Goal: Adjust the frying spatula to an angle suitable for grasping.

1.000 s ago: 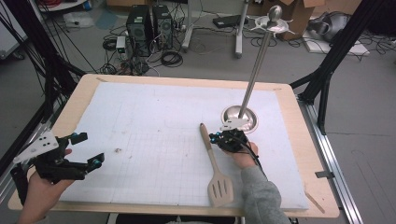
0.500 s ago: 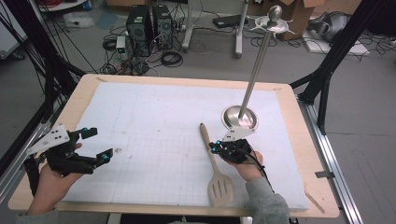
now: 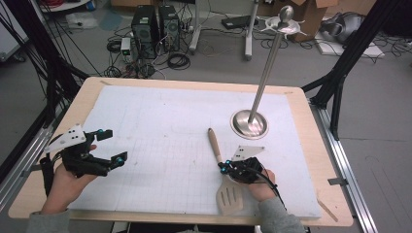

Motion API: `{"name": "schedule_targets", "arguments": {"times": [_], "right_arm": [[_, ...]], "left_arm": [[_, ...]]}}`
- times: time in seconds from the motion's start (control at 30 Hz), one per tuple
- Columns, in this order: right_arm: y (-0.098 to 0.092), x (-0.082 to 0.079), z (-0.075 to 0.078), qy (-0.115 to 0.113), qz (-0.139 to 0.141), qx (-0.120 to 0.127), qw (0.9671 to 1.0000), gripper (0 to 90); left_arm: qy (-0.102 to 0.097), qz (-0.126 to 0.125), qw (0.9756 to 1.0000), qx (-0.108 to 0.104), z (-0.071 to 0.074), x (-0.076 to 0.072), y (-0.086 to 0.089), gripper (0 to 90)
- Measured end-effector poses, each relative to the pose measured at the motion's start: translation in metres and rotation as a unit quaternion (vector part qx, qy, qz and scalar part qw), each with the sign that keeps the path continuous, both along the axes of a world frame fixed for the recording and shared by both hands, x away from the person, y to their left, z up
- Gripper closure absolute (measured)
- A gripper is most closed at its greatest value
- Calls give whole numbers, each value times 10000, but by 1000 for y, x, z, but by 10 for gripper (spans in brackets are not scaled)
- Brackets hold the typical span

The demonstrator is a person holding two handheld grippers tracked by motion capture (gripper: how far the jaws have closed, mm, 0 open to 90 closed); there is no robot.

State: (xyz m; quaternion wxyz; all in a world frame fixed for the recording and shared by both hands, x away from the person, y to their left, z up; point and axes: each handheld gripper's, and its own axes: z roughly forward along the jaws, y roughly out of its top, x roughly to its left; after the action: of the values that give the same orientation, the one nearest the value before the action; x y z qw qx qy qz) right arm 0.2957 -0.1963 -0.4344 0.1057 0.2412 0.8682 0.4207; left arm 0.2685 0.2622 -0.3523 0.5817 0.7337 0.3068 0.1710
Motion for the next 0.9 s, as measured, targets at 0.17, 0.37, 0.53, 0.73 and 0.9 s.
{"name": "schedule_targets", "arguments": {"times": [0.17, 0.37, 0.53, 0.73, 0.9], "right_arm": [[6, -2, -2, 57, 109, -75, 9999, 900], [12, -2, -6, 115, 243, -275, 9993, 900], [11, -1, -6, 211, 255, -435, 9985, 900], [9, 0, -6, 201, 244, -449, 9985, 900], [12, -1, -7, 229, 295, -506, 9980, 900]], "left_arm": [[10, -24, 10000, 0, -1, 1, -1, 18], [18, -22, 10000, -12, -1, 1, 0, 18], [24, -6, 10000, -22, -1, 1, 0, 18], [20, 0, 10000, -19, -1, 1, -1, 18], [24, -15, 10000, 24, -2, 1, -1, 18]]}}
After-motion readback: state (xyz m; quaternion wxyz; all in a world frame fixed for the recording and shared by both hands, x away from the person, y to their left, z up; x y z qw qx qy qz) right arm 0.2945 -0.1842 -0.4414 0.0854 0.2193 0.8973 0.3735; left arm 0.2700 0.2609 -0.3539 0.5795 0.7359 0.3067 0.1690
